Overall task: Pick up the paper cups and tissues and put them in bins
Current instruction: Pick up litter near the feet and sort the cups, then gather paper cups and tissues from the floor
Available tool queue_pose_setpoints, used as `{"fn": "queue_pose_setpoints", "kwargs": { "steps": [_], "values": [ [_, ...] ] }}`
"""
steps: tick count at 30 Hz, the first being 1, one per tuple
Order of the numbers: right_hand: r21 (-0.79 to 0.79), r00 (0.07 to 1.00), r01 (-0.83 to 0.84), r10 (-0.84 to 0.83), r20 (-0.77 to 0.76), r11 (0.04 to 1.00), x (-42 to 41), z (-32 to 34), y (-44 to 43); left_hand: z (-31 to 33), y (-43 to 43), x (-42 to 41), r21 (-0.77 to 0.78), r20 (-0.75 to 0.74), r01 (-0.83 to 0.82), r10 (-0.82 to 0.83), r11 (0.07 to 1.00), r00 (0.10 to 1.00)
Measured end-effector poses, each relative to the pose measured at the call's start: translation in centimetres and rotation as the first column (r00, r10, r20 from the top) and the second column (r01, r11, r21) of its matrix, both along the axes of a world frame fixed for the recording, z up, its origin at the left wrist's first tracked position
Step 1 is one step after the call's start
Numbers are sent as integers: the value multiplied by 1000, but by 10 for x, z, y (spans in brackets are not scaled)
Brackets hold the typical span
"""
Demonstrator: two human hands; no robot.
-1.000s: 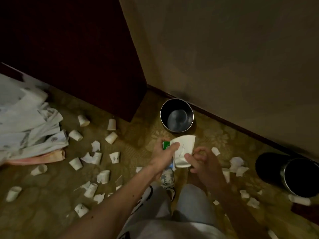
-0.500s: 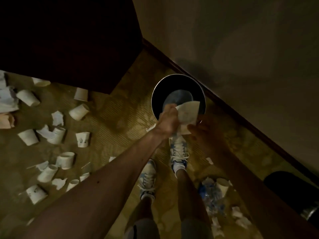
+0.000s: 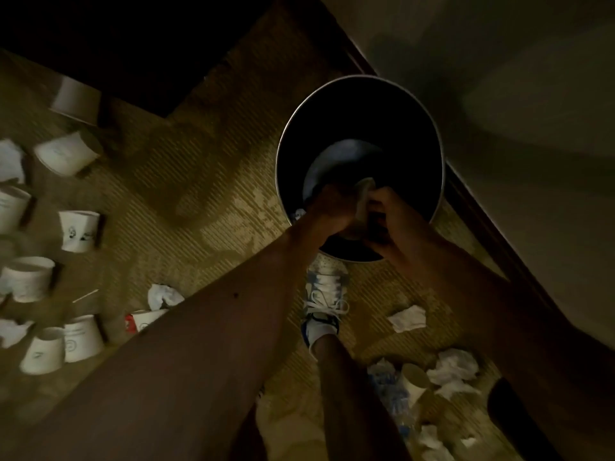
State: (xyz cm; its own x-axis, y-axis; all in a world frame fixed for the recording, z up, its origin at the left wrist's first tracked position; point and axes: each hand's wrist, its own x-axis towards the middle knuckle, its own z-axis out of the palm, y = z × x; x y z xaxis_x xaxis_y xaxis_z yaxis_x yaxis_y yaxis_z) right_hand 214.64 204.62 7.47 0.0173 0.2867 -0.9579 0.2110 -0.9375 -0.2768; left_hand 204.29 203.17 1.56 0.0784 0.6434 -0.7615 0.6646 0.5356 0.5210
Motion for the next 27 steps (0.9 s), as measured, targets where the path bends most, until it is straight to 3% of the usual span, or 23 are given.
{"fn": "queue_pose_setpoints", "kwargs": {
  "steps": [3,6,8,9,11,14,17,21,24,27],
  "values": [
    [8,994,-82,81,72,997,3,-1,6,4,2,0,122,-27,165,-163,979,986],
    [51,982,-164,158,100,985,1,19,5,30,7,-14,109,-43,248,-245,962,969],
    [147,969,-229,211,126,962,2,42,-4,55,3,-28,145,22,199,-204,969,979],
    [221,944,-312,277,177,924,4,54,-12,72,-3,-37,186,53,122,-134,975,990],
    [368,836,-542,440,329,755,4,82,-33,106,-22,-57,274,41,66,-80,959,996],
    [486,712,-701,551,436,522,-16,120,-78,153,-64,-98,378,-109,208,-180,902,978],
    [512,634,-763,611,473,395,-54,142,-133,196,-119,-151,429,-209,358,-294,829,932],
    [512,537,-810,711,453,285,-117,152,-213,224,-210,-224,373,-324,502,-397,780,859],
    [456,450,-856,785,426,243,-162,138,-271,220,-289,-271,319,-339,474,-368,821,866],
    [366,392,-891,862,322,269,-196,112,-313,188,-360,-304,234,-254,322,-262,917,931]
  ]
}}
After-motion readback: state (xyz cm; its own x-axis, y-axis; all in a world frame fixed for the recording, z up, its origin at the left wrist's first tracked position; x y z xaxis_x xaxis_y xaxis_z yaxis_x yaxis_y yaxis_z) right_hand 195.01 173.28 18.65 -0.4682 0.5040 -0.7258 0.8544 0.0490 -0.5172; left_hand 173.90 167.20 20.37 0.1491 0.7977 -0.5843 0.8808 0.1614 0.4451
